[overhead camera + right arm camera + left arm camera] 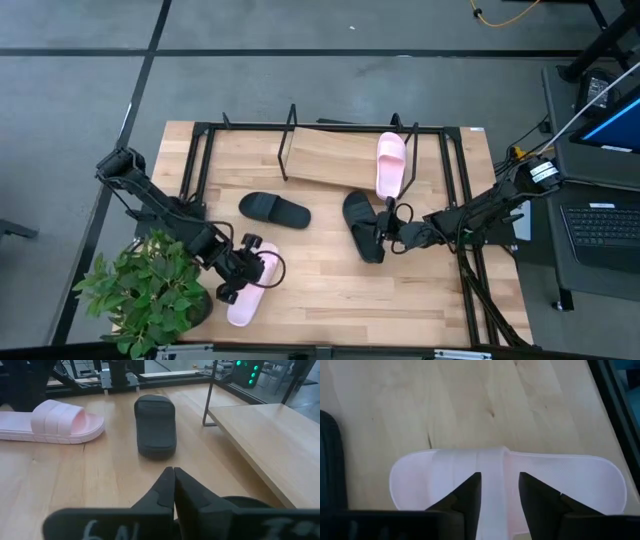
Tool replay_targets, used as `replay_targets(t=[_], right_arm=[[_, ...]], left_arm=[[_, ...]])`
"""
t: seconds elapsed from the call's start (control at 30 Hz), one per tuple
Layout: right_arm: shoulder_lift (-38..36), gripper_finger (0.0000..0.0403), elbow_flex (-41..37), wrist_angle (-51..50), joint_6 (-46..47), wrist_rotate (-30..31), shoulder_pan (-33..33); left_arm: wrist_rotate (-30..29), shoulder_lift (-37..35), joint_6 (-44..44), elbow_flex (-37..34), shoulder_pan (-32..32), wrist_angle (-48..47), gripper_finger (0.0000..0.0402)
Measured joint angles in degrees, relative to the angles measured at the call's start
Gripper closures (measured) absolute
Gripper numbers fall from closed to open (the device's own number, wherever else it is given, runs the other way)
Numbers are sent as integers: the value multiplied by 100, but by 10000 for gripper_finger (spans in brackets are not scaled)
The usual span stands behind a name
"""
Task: Pick and place slides into the shelf
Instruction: Put the pink slide on the shelf
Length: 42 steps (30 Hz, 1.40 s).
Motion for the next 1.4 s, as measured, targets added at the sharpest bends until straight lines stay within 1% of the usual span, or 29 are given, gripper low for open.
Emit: replay_targets(t=[0.13, 0.27, 0.4, 0.67, 0.77, 0.93, 1.13, 1.27, 1.4], right_arm=[[0, 393, 0, 0, 0, 0, 0], [0, 383, 0, 0, 1, 0, 0], [0, 383, 0, 0, 15, 0, 0], [0, 397, 0, 10, 22, 0, -1], [0, 392, 0, 13, 30, 0, 0], [0, 384, 0, 20, 36, 0, -2], [0, 391, 0, 22, 42, 0, -2], [0, 396, 0, 26, 43, 0, 0], [0, 392, 0, 27, 49, 0, -1]], left_arm=[[-116, 0, -24, 0, -158, 0, 267], [-389, 0, -28, 0, -275, 0, 266], [-560, 53, 16, 0, -340, 1, 267], [-495, 466, 155, -13, -341, -9, 267], [-358, 589, 155, -13, -341, 0, 267], [-346, 704, 155, -13, -346, 11, 267], [-723, 708, 155, -13, -348, -11, 267], [-798, 708, 155, -13, -346, -9, 267], [-808, 714, 150, -26, -346, -1, 267]])
